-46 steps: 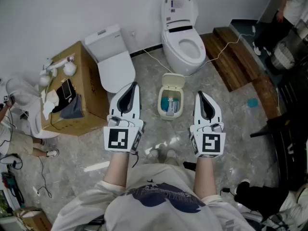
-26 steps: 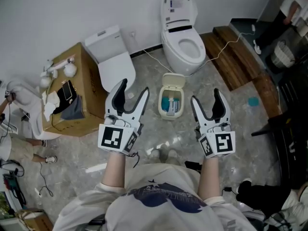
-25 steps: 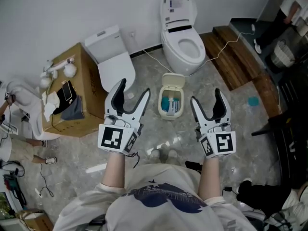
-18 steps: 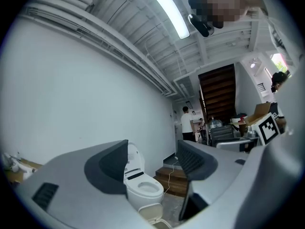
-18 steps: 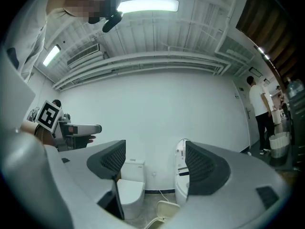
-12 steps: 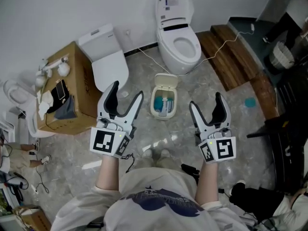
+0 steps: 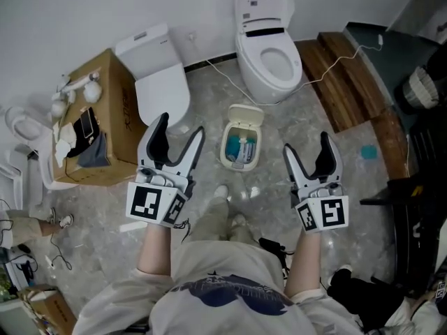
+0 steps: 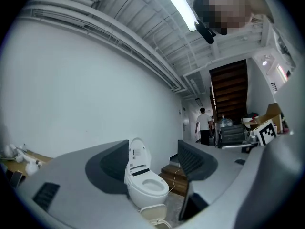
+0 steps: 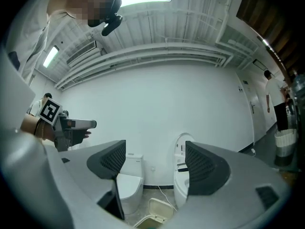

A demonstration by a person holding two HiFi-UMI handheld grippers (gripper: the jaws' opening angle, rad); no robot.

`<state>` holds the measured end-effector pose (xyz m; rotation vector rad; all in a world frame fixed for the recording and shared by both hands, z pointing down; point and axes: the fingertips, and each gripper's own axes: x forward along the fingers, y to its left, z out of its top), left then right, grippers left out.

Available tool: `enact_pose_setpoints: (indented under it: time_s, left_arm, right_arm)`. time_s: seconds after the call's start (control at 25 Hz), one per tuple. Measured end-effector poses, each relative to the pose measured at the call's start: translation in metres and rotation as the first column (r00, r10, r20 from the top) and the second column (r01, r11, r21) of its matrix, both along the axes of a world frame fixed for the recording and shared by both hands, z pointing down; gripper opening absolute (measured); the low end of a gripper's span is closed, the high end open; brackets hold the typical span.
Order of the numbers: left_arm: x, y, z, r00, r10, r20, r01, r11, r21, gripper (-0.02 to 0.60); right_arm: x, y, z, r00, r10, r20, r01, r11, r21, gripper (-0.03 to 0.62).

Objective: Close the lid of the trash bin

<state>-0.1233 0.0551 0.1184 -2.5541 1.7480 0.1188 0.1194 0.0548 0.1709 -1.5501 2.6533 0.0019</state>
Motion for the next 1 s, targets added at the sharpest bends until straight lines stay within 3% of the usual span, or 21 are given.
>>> enact_pose_setpoints:
  time_s: [0.32,0.48,0.6,0.8,1.0]
  left_arm:
    - [-0.001,-0.087,0.001,0.994,0.111,-0.018,-0.11,0.994,0.02,0.305]
    - [-0.002,-0.118,0.009,0.987,0.161,0.005,-0.161,0.987,0.009,0.305]
    - [-0.005,-0.131,0.02,0.987,0.161,0.01,-0.161,0.987,-0.016,0.305]
    - [-0.002,-0.143,0.05,0.991,0.132,0.024,-0.13,0.989,-0.077,0.305]
    - [0.006,-0.151,0.092,0.994,0.109,-0.002,-0.108,0.985,-0.136,0.305]
  right_arm:
    - [-0.04,-0.084,0.035,0.986,-0.052,-0.161,0.043,0.997,-0.061,0.373]
    - [-0.057,-0.124,0.068,0.96,-0.12,-0.254,0.091,0.988,-0.121,0.368]
    - [-0.061,-0.151,0.11,0.925,-0.213,-0.315,0.15,0.965,-0.213,0.365]
    - [-0.061,-0.182,0.215,0.804,-0.436,-0.404,0.255,0.867,-0.428,0.365]
    - [-0.074,-0.208,0.317,0.631,-0.625,-0.459,0.329,0.752,-0.571,0.368]
